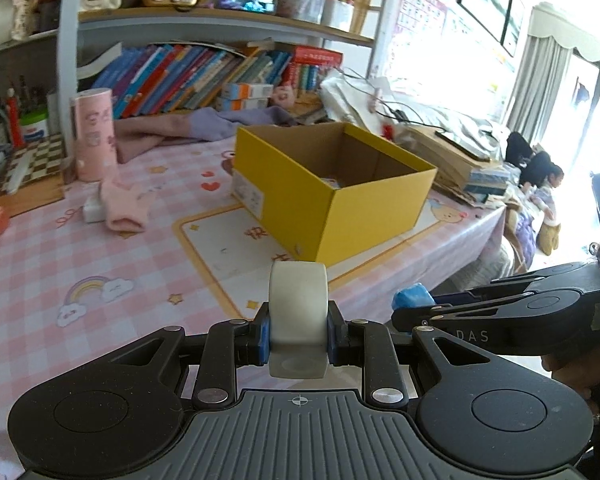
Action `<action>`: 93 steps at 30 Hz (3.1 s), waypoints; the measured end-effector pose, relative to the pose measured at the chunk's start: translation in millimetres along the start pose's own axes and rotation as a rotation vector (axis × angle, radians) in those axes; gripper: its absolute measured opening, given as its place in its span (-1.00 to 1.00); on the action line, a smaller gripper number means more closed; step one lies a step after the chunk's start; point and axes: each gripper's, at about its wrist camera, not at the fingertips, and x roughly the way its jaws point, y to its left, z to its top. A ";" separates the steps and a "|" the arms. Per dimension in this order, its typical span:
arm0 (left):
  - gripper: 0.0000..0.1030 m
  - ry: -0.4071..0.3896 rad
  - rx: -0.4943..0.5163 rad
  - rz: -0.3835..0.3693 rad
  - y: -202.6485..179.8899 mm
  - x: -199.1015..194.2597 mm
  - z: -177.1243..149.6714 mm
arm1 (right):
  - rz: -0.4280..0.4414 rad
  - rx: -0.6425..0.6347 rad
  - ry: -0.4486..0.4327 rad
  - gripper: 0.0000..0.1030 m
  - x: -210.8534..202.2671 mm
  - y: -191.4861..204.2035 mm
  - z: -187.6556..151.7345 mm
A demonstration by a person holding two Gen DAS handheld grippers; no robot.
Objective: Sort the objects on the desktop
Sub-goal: 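Lift and carry the cream block and blue object with both tools toward the yellow box, then lower both tools holding the block and blue object into the yellow box, then open both tools, releasing the cream block and blue object inside the box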
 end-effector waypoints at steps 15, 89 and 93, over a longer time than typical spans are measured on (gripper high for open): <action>-0.53 0.025 0.043 -0.005 -32.0 30.8 15.3 | 0.000 0.043 0.006 -0.53 6.0 -43.4 7.7; -0.47 0.039 0.050 0.285 -86.8 223.2 125.3 | 0.213 -0.253 0.026 -0.53 155.4 -175.1 167.5; -0.43 0.038 0.036 0.287 -85.2 223.4 124.9 | 0.218 -0.255 0.034 -0.53 157.0 -175.0 168.0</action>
